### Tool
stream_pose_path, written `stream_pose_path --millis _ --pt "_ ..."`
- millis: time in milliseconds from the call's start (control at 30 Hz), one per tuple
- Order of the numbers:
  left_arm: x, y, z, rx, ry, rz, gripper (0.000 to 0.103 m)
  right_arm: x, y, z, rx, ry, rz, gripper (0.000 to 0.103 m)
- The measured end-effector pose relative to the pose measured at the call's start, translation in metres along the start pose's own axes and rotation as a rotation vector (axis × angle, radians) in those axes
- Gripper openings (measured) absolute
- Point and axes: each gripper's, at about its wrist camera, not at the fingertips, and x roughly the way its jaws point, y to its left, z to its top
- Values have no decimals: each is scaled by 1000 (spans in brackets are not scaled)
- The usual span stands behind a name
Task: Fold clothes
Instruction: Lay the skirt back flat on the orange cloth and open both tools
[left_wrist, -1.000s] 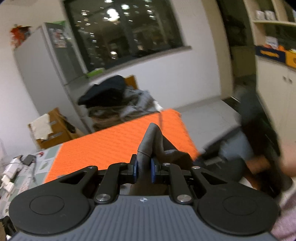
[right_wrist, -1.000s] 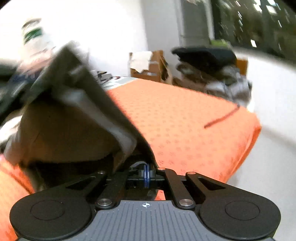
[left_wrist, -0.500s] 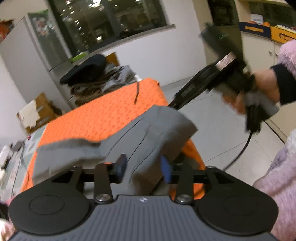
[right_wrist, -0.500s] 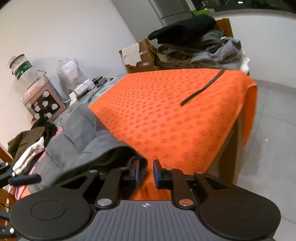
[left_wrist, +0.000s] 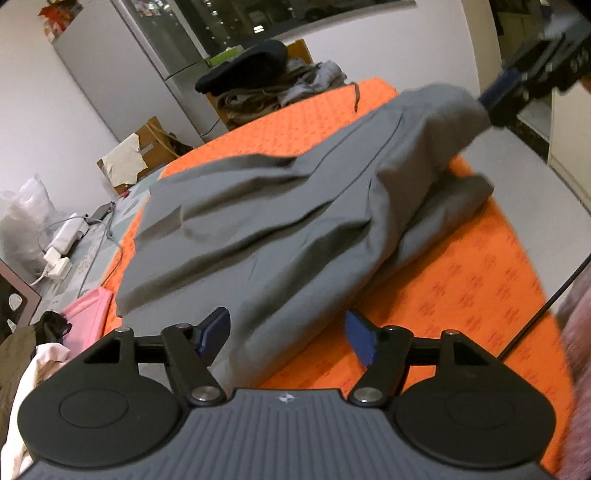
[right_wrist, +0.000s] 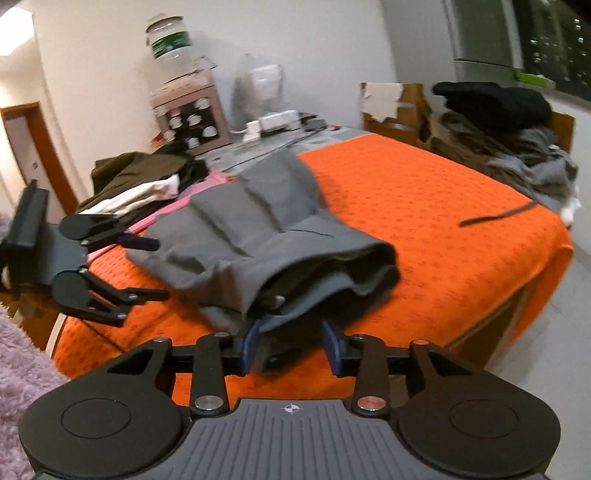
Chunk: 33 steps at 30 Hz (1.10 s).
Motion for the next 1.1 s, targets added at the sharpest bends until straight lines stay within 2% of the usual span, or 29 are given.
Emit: stream_pose_path --millis 133,200,233,433,533,567,600,633,767,867,967,1100 --pt "9 -1 -14 53 -7 5 71 4 5 7 -28 -3 1 40" --pt "10 1 -18 77 -3 17 58 5 7 8 -36 5 18 40" --pt "11 3 -20 87 2 23 48 5 8 8 -41 9 26 39" --pt "10 16 -28 95 9 101 24 8 15 8 -39 20 103 42" --pt "8 19 -23 107 -18 135 10 22 18 7 -40 56 63 38" --pt "8 20 -19 114 -29 152 9 28 19 7 -39 71 44 16" --pt "7 23 -14 120 -41 170 9 33 19 7 -37 84 26 6" --pt "7 27 -8 122 -58 191 8 35 19 8 -29 87 18 6" --pt "-2 62 26 68 -139 323 7 16 19 23 24 -23 66 5" --pt "-8 90 43 30 -183 376 7 6 15 28 90 -65 119 5" --pt "3 87 37 99 -151 344 7 17 15 22 95 -25 138 5" --pt "22 64 4 127 -48 263 7 46 17 0 73 85 120 5"
